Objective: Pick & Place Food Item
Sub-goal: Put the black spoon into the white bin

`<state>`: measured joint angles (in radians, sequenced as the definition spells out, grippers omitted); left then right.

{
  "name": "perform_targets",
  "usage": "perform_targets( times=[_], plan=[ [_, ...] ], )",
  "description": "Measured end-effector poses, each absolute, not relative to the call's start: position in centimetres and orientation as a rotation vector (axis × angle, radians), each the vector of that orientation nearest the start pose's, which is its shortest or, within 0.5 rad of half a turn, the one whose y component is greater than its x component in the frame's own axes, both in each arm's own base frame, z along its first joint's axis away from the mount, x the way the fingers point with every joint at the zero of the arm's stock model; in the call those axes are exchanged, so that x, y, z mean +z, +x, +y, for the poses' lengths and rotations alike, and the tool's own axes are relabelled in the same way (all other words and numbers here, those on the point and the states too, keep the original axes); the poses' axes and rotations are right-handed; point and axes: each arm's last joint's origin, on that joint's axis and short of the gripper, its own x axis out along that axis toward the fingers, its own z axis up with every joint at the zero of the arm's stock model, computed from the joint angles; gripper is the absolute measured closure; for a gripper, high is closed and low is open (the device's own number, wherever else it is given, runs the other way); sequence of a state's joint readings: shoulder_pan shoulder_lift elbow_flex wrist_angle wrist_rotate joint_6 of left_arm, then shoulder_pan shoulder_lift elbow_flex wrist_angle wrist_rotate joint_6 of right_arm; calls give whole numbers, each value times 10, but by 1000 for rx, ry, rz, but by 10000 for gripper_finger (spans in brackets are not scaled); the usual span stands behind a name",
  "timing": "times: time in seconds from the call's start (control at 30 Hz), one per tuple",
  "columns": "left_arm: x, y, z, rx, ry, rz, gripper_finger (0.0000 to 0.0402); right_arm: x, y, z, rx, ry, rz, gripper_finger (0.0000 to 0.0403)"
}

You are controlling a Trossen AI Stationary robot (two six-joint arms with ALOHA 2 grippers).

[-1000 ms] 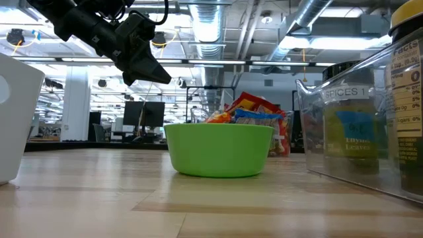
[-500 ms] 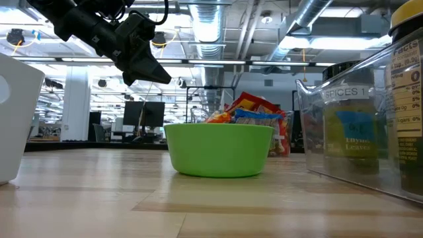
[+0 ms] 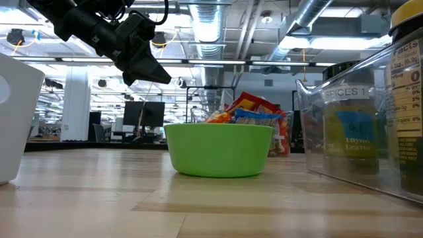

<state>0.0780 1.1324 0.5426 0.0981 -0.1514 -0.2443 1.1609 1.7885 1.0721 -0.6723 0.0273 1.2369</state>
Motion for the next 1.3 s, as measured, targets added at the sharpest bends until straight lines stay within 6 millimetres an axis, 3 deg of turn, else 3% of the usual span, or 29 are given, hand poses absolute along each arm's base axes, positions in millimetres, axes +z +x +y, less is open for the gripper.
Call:
perform_targets(
  times=[0.63, 1.1, 1.3],
  plan=[
    [211, 229, 22, 284, -220, 462, 367, 151, 134, 289, 115, 120, 1469, 402],
    [211, 229, 22, 284, -220, 462, 367, 151, 104, 302, 96, 152, 1438, 403],
    [211, 229, 22, 284, -220, 462, 367, 151, 105, 303, 96, 170, 1421, 403]
  ],
)
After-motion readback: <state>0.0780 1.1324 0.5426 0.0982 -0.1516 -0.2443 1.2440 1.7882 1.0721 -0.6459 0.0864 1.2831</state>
